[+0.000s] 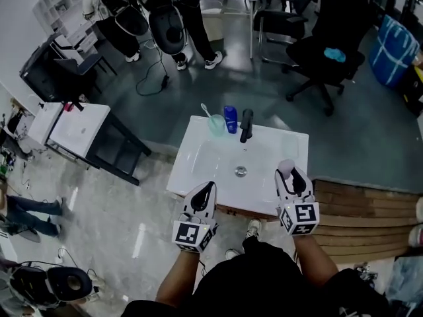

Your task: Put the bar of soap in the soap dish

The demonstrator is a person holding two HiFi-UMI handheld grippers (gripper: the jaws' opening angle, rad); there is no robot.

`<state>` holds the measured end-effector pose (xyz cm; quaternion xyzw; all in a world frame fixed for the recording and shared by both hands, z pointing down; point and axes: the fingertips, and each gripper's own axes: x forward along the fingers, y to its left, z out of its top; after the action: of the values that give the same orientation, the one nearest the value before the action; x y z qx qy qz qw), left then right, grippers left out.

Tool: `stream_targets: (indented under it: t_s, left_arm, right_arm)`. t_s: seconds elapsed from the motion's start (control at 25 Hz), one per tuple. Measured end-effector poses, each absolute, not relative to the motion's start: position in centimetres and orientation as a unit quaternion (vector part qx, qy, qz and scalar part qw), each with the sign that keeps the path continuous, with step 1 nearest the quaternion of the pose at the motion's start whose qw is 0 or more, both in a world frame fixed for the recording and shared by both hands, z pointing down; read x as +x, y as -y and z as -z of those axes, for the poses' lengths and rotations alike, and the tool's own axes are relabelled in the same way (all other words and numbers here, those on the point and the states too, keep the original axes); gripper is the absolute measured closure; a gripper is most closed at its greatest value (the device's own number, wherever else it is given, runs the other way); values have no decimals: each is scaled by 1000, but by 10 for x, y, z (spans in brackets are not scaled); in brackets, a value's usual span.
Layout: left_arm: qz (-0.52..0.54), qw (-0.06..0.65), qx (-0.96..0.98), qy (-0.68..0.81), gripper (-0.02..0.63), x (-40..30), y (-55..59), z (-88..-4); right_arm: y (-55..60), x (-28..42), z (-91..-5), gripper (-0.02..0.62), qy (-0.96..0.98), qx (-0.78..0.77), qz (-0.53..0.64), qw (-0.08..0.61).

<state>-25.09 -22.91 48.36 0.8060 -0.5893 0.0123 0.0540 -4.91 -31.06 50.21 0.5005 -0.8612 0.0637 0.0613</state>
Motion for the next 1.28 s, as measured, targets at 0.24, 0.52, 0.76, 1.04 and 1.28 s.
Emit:
stream_targets:
  t_s: [0.24, 0.52, 0.76, 1.04, 1.28]
  left_arm:
    - [-11, 59, 823, 564, 584, -229, 273, -489]
    - [-35, 76, 818, 569, 584, -225, 311, -517]
    - [-62, 79, 822, 561, 584, -216, 331, -531]
    - [-69, 81, 833, 543, 584, -210, 361, -540]
    - [-71, 87, 846, 521, 584, -210, 372, -544]
  right_arm:
    - [354, -31, -529, 403, 845, 521, -90, 81]
    - [395, -16, -573, 403, 829, 533, -115, 124]
    - [429, 2, -613, 403, 805, 547, -161, 162]
    - [467, 12, -652, 405, 779, 563, -182, 208]
    - [485, 15, -697, 405, 753, 560, -218, 269]
